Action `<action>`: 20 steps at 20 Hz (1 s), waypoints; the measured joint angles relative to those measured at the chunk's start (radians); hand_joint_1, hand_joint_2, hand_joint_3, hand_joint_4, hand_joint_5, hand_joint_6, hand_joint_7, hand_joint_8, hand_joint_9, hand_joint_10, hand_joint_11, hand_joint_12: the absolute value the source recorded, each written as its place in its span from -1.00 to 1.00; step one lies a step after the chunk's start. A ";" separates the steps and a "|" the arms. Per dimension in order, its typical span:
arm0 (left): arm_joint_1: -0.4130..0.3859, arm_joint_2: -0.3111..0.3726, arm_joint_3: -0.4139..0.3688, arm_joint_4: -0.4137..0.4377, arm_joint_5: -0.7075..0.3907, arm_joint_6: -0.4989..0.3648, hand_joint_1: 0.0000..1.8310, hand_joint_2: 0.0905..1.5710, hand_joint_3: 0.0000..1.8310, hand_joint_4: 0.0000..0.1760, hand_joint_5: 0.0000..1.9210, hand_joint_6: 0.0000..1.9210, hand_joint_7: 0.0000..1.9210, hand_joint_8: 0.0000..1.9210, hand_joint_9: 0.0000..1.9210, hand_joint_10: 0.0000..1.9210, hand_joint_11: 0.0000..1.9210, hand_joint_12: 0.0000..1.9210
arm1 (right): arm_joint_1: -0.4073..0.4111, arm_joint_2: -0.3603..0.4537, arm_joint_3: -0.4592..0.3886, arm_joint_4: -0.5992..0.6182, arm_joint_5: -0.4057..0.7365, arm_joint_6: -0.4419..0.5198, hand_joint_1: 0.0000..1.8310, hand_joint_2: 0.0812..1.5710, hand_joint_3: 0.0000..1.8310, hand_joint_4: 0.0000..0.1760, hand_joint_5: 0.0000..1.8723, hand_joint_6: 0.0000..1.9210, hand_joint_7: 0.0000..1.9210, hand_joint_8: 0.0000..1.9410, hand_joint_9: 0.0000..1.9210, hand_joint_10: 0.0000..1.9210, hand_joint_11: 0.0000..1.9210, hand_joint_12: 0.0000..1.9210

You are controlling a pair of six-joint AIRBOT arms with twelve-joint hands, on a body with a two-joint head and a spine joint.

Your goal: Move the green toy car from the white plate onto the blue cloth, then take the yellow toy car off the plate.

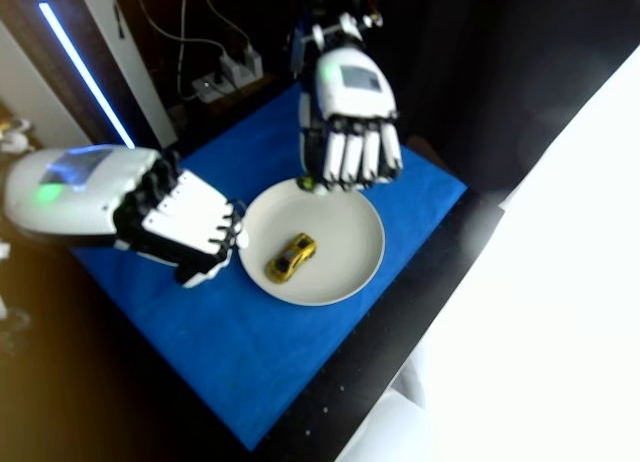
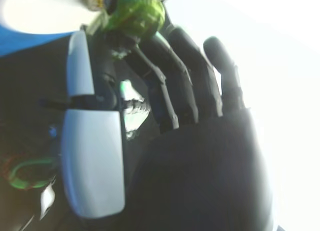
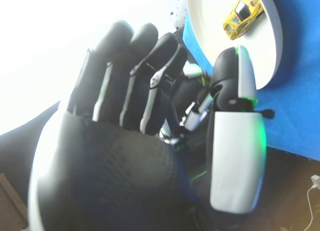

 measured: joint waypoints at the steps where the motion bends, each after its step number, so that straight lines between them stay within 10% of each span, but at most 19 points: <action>1: 0.021 0.037 -0.039 0.007 -0.037 0.000 0.31 0.45 -1.00 -1.00 -0.05 0.12 -0.09 0.31 -0.51 0.46 -0.98 0.95 | 0.000 0.000 0.000 0.003 0.000 0.000 0.31 0.20 -1.00 -1.00 -0.22 -0.48 -0.17 -0.11 -0.33 0.35 -0.56 0.90; 3: 0.066 0.091 -0.094 0.008 -0.085 0.000 0.33 0.48 -1.00 -1.00 -0.01 -0.07 -0.22 0.60 -0.60 0.91 -0.88 1.00 | 0.000 0.000 0.000 0.004 0.000 0.000 0.32 0.19 -1.00 -1.00 -0.18 -0.54 -0.10 -0.17 -0.24 0.27 -0.42 0.82; 7: 0.149 0.158 -0.178 0.008 -0.120 0.000 0.30 0.45 -1.00 -0.59 -0.04 0.14 -0.11 0.26 -0.72 0.53 -1.00 1.00 | 0.000 0.000 0.000 0.006 0.000 0.000 0.32 0.22 -1.00 -1.00 -0.19 -0.55 -0.17 -0.11 -0.31 0.35 -0.43 0.86; 10: 0.195 0.187 -0.222 0.011 -0.140 0.000 0.30 0.45 -1.00 -1.00 -0.08 0.10 -0.07 0.31 -0.65 0.55 -0.98 0.94 | 0.000 0.000 0.002 0.014 0.000 0.000 0.32 0.22 -1.00 -1.00 -0.18 -0.52 -0.20 -0.04 -0.31 0.40 -0.42 0.87; 12: 0.232 0.193 -0.237 0.012 -0.139 -0.005 0.30 0.45 -1.00 -0.86 -0.09 0.12 -0.06 0.27 -0.49 0.31 -1.00 0.53 | 0.000 0.000 0.002 0.014 0.000 0.000 0.30 0.26 -0.99 -1.00 -0.23 -0.50 -0.27 -0.04 -0.40 0.42 -0.52 0.91; 15: 0.253 0.192 -0.236 -0.009 -0.124 -0.011 0.28 0.50 -1.00 -1.00 -0.10 0.14 -0.19 0.45 -0.66 0.39 -1.00 0.82 | 0.000 -0.003 0.006 0.022 0.000 0.000 0.30 0.26 -1.00 -1.00 -0.22 -0.44 -0.24 0.04 -0.35 0.44 -0.47 0.91; 16: 0.261 0.190 -0.233 -0.026 -0.134 -0.012 0.26 0.52 -1.00 -0.79 -0.12 0.22 -0.23 0.45 -0.73 0.39 -0.99 0.84 | 0.000 -0.003 0.006 0.021 0.000 0.000 0.28 0.26 -1.00 -1.00 -0.22 -0.42 -0.25 0.08 -0.36 0.48 -0.48 0.94; 17: 0.269 0.190 -0.231 -0.038 -0.140 -0.011 0.07 0.50 -1.00 0.64 -0.16 0.29 -0.40 0.01 -0.78 0.32 -1.00 0.83 | 0.000 -0.004 0.006 0.021 0.000 0.000 0.28 0.27 -0.99 -1.00 -0.24 -0.41 -0.28 0.14 -0.38 0.52 -0.51 0.96; 18: 0.274 0.190 -0.230 -0.050 -0.145 -0.012 0.02 0.39 -1.00 0.16 -0.37 -0.19 -0.47 -0.32 -0.82 0.21 -1.00 0.75 | 0.000 -0.004 0.006 0.022 0.000 0.000 0.28 0.27 -1.00 -1.00 -0.24 -0.40 -0.27 0.15 -0.37 0.51 -0.51 0.94; 20: 0.289 0.190 -0.229 -0.080 -0.168 -0.011 -0.08 0.31 -1.00 0.58 -0.51 -0.79 -0.58 -0.84 -0.83 -0.27 -1.00 0.28 | 0.000 -0.005 0.006 0.022 0.000 0.000 0.31 0.26 -1.00 -1.00 -0.26 -0.40 -0.30 0.09 -0.38 0.44 -0.53 0.89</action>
